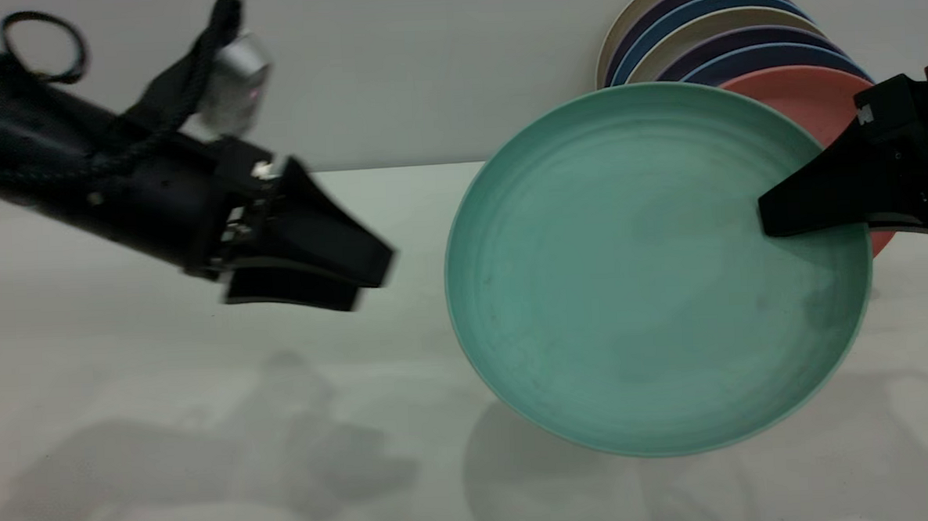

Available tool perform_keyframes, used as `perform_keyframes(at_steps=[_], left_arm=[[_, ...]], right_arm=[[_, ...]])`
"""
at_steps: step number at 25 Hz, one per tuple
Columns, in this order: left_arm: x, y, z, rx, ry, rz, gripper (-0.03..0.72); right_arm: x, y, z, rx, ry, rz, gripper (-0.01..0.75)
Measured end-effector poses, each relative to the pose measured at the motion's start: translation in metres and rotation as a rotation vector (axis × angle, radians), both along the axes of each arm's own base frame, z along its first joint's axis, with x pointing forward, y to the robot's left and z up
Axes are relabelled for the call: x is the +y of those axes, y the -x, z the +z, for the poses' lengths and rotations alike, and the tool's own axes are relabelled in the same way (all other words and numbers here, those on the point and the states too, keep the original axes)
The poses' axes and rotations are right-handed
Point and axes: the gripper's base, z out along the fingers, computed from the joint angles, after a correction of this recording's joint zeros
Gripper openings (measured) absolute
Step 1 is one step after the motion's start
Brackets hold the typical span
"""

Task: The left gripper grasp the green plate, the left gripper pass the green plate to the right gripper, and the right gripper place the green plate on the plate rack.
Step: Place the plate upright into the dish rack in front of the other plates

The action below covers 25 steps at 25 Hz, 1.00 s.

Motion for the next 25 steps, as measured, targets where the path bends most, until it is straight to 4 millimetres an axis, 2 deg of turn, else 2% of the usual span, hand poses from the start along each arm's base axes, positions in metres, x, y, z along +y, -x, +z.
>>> perform_keyframes(at_steps=[5, 10, 13, 17, 22, 25], left_arm=[[0.031, -0.012, -0.008, 0.021, -0.110, 0.167, 0.582], [0.041, -0.012, -0.015, 0.069, -0.218, 0.221, 0.583], [0.045, -0.010, -0.019, 0.098, -0.278, 0.230, 0.582], [0.049, -0.006, -0.022, 0.147, -0.332, 0.225, 0.582], [0.055, -0.003, -0.027, 0.190, -0.419, 0.234, 0.582], [0.059, -0.001, -0.029, 0.212, -0.471, 0.242, 0.582]], right_arm=[[-0.003, -0.003, 0.000, -0.025, 0.060, 0.015, 0.059], [-0.009, -0.015, 0.009, -0.103, 0.233, 0.135, 0.059], [-0.012, -0.027, 0.029, -0.176, 0.357, 0.268, 0.059], [-0.016, -0.041, 0.069, -0.263, 0.575, 0.499, 0.059], [0.002, -0.058, 0.120, -0.400, 0.868, 0.677, 0.059], [0.015, -0.066, 0.140, -0.485, 0.995, 0.730, 0.059]])
